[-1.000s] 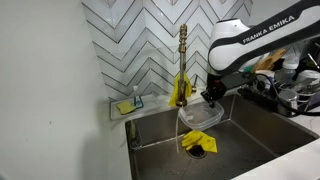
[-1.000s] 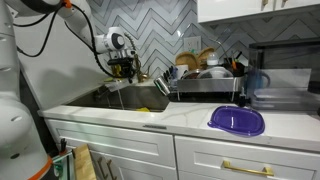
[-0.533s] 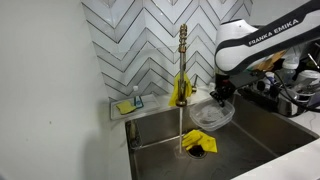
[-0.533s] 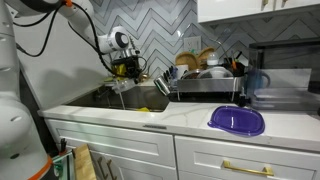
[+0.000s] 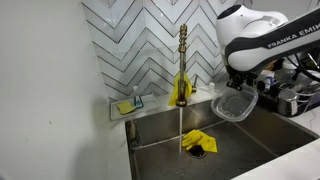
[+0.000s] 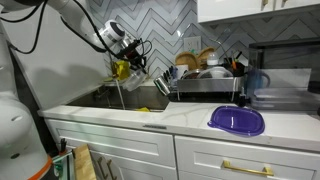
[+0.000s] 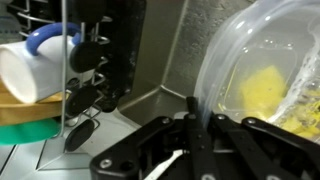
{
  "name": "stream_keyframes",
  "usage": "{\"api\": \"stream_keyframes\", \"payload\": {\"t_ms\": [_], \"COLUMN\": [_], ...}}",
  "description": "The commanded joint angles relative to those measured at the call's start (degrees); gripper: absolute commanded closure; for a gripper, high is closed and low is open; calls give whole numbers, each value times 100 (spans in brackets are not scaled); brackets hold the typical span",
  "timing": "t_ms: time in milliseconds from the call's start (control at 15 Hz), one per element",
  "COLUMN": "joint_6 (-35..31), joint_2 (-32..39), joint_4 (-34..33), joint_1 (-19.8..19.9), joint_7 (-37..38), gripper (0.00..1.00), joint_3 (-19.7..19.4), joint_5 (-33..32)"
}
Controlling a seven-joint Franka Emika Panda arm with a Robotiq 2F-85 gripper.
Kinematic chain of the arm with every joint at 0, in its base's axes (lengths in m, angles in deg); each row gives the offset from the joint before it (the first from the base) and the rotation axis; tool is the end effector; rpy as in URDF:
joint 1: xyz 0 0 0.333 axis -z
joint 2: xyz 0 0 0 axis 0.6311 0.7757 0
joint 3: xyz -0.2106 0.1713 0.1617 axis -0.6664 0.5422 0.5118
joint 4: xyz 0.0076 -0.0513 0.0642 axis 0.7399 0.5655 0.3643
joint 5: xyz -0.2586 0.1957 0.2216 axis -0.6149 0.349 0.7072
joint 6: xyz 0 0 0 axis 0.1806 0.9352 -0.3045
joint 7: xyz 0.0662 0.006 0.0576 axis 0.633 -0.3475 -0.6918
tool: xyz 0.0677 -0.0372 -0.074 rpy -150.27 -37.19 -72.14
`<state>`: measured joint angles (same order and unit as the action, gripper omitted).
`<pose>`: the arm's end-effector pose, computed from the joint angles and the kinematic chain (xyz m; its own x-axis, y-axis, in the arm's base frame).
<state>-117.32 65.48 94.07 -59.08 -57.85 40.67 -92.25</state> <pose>0.5027 0.3167 0.4480 0.6215 0.7829 -0.0268 0.6865 -0.5278 0.5001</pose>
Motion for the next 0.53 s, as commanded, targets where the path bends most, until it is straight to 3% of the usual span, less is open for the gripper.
{"api": "stream_keyframes", "payload": {"t_ms": [0,467], "joint_6": [101,-22], "joint_2": [-329,-545], "joint_4": [128,161], "joint_1": [-79,-115], "joint_7": [-163,-54], "gripper": [99,99], "joint_3": [101,345], "joint_5": [-900,-2961]}}
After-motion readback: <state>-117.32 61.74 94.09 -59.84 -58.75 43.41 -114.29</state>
